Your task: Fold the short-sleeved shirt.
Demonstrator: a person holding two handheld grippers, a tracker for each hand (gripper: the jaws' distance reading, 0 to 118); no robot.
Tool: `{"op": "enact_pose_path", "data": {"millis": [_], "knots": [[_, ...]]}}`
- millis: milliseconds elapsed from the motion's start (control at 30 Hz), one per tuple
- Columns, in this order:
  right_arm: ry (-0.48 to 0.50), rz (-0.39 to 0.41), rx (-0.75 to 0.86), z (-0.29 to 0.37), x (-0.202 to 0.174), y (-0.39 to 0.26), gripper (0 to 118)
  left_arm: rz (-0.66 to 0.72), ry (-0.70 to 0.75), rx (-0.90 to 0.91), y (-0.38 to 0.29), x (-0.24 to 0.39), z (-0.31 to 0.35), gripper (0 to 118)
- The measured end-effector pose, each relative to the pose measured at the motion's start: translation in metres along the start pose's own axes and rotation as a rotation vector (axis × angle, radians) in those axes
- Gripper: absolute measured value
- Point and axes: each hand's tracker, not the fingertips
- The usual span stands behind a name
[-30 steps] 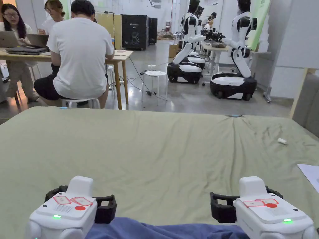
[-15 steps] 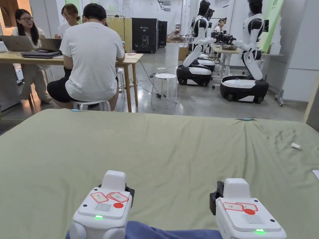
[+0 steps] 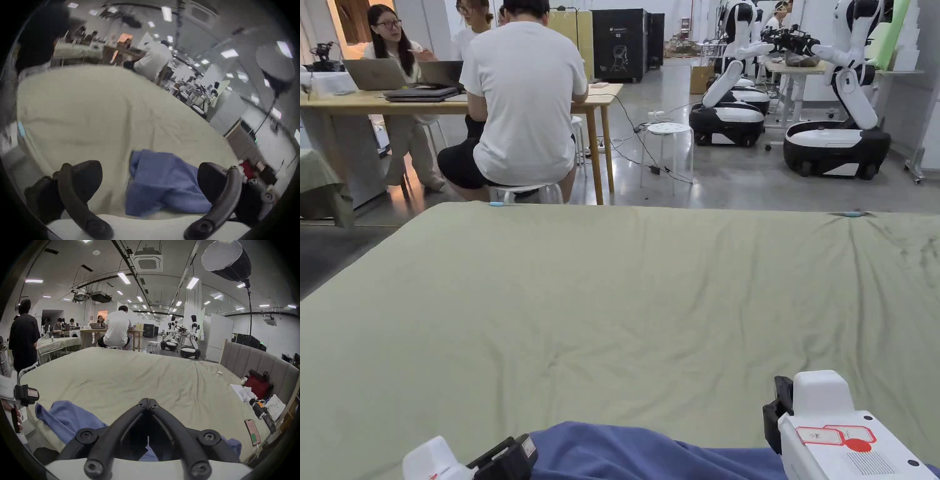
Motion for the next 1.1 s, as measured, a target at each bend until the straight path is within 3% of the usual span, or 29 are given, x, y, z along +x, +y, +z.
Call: {"op": "enact_pose_path", "data": {"millis": [100,167,233,300,333,367,400,433,500,533,567,633,767,867,1000,1100], "knots": [[0.009,0.012,-0.013,-0.008,-0.01,-0.003,0,0.208,-0.135,-0.101,-0.013,-0.033,-0.021,118],[0.014,0.023,-0.018,-0.011,-0.016,-0.002,0,0.348,-0.309,-0.18,-0.028,-0.037,-0.04,118],[0.019,0.039,-0.02,-0.007,-0.022,0.005,0,0.28,-0.369,-0.17,-0.027,-0.023,-0.048,118],[0.018,0.048,-0.021,-0.01,-0.026,0.007,0,0.348,-0.421,-0.246,-0.027,-0.02,-0.069,113],[0.021,0.049,-0.02,-0.011,-0.027,0.007,0,0.375,-0.441,-0.253,-0.029,-0.014,-0.077,101],[0.022,0.05,-0.021,-0.012,-0.029,0.008,0,0.38,-0.421,-0.248,-0.03,-0.012,-0.083,82],[0.022,0.054,-0.021,-0.012,-0.031,0.008,0,0.388,-0.362,-0.234,-0.031,-0.009,-0.088,35],[0.023,0.061,-0.022,-0.013,-0.033,0.008,0,0.372,-0.299,-0.228,-0.033,0.001,-0.087,11],[0.028,0.074,-0.027,-0.014,-0.035,0.008,0,0.342,-0.178,-0.173,-0.029,0.0,-0.084,9],[0.028,0.083,-0.026,-0.014,-0.036,0.008,0,0.332,-0.221,-0.158,-0.026,-0.003,-0.08,9],[0.028,0.089,-0.026,-0.014,-0.035,0.008,0,0.284,-0.245,-0.153,-0.02,-0.002,-0.073,9],[0.03,0.096,-0.028,-0.014,-0.034,0.008,0,0.112,-0.097,-0.122,-0.007,0.001,-0.061,9],[0.03,0.086,-0.022,-0.013,-0.028,0.009,0,-0.102,0.025,-0.058,0.021,-0.007,-0.05,9],[0.025,0.065,-0.011,-0.005,-0.02,0.011,0,-0.421,0.071,-0.045,0.03,0.035,-0.032,9],[0.018,0.025,-0.001,0.002,-0.003,0.007,0,-0.946,0.096,-0.007,0.001,0.119,-0.02,9],[0.009,0.004,0.001,0.008,0.012,0.002,0,-1.195,0.117,-0.04,-0.035,0.154,-0.038,9]]}}
